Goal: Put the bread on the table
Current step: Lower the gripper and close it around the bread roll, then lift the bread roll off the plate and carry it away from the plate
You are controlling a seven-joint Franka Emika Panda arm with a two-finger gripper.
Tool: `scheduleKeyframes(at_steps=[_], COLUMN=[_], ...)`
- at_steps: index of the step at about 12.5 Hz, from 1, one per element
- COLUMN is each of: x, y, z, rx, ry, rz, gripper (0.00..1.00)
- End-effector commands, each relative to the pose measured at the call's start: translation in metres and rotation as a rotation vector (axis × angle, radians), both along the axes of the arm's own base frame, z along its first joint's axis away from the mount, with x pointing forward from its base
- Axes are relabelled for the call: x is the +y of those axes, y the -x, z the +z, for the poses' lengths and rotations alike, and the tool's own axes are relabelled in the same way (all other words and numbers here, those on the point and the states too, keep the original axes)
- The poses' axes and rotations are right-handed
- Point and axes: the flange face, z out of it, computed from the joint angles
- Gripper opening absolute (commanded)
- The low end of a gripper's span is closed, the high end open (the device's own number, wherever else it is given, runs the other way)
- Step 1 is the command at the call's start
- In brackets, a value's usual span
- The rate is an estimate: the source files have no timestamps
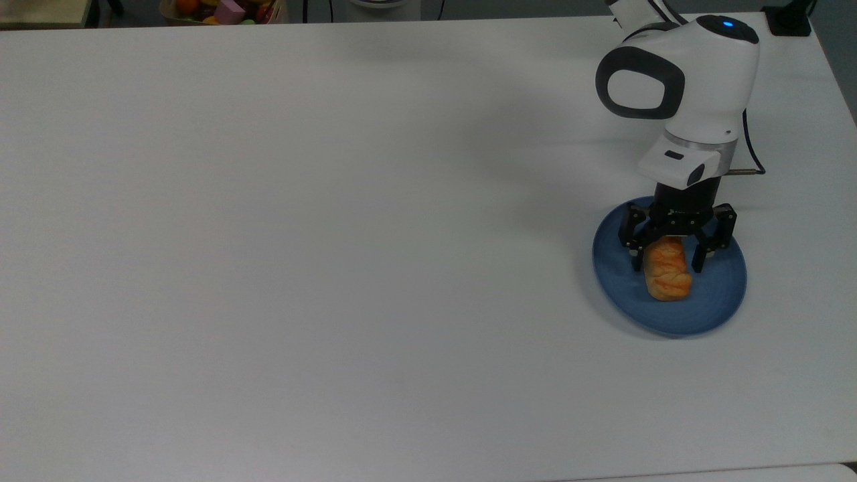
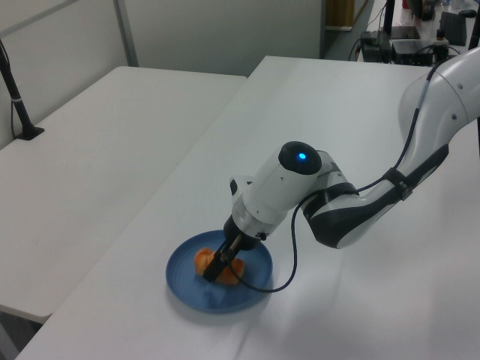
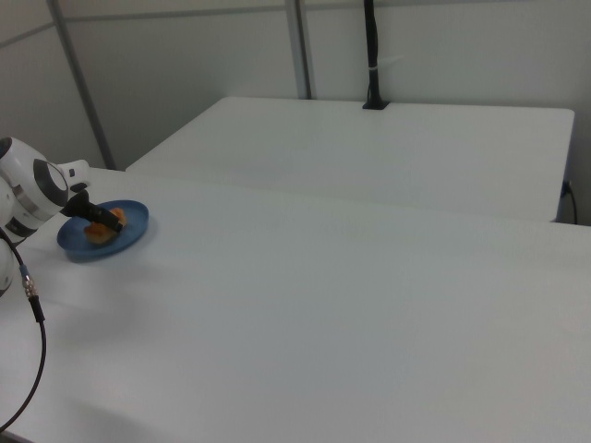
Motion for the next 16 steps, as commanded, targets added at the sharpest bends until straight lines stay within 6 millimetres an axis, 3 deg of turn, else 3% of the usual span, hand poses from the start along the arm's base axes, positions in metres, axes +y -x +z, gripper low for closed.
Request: scheduleKeyframes(at_steps=[1,3,7,13,16], x=[0.003,0.000,-0.016,-0.064,-0.101], y=[0.003,0.002,0.006,0.031,0.038], z=[-0.002,0.007,0.053,0.154,0.200], rx=[-0.017,-0.021,-0.026,-0.053,0.017], ry=[-0.005,-0.012,-0.049,-0.090,-0.078], rz=[-0.003,-0.007,-0.022,-0.076,-0.124], gripper=[0.56,0.46,0.46,0.46,0.47])
